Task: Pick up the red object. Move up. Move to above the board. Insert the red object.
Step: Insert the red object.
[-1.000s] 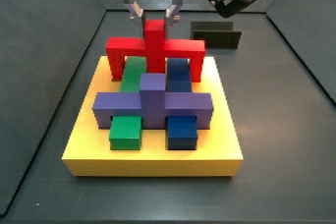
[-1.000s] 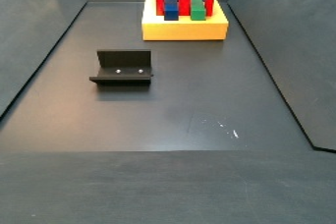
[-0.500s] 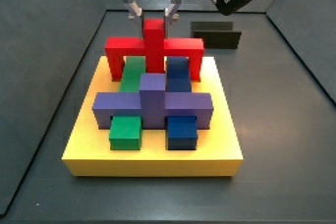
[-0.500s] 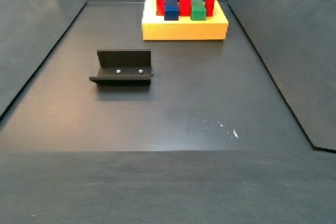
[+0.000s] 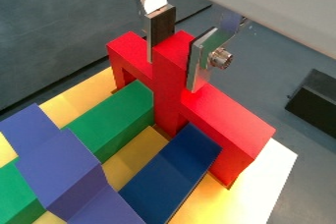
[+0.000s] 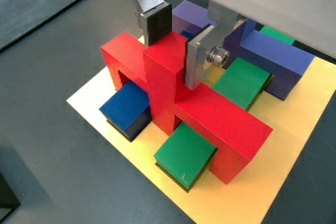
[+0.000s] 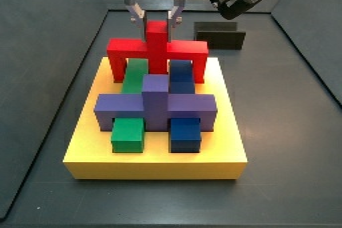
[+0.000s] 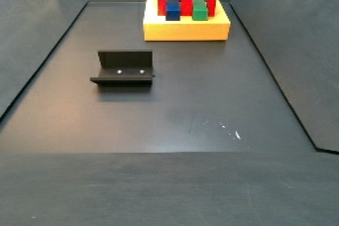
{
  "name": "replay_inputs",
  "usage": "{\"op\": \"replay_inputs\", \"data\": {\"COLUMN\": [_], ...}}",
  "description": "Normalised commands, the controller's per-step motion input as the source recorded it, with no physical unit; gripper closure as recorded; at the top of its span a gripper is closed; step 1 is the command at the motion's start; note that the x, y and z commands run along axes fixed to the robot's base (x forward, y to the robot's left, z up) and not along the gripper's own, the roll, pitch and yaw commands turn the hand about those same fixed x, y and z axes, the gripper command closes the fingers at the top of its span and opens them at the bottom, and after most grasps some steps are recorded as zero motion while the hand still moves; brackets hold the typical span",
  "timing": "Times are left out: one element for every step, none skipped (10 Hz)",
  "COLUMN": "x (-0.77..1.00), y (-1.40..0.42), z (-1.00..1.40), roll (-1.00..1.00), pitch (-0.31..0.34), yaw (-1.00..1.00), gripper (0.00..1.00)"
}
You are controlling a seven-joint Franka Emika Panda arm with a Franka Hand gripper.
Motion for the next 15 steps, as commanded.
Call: {"op": "replay_inputs", "data": {"x": [0.00, 0.00, 0.00, 0.00, 0.00, 0.00, -0.01, -0.03, -0.05, -0.05, 0.00, 0.00, -0.09, 0.00, 0.00], "y": [0.00, 0.00, 0.03, 0.09, 0.08, 0.14, 0.15, 0.12, 0.13, 0.00, 0.00, -0.02, -0.05, -0.13, -0.02], "z": [0.00, -0.01, -0.10, -0.16, -0.17, -0.14, -0.09, -0.05, 0.00, -0.06, -0.17, -0.12, -0.03, -0.04, -0.05], "roll": [-0.09, -0.11, -0.06, -0.03, -0.02, -0.04, -0.08, -0.10, -0.14, -0.03, 0.00, -0.05, -0.10, -0.14, -0.15], "pitch": [-0.010, -0.030, -0.031, -0.031, -0.031, -0.039, -0.069, -0.083, -0.090, -0.073, -0.047, -0.043, -0.066, -0.084, -0.080], "yaw": [-0.19, -0.16, -0.07, 0.00, 0.00, 0.07, 0.16, 0.21, 0.21, 0.12, 0.09, 0.00, 0.00, 0.00, 0.00], "gripper": [1.00, 1.00, 1.00, 1.00, 1.00, 1.00, 1.00, 1.00, 1.00, 1.00, 1.00, 1.00, 1.00, 1.00, 1.00]}}
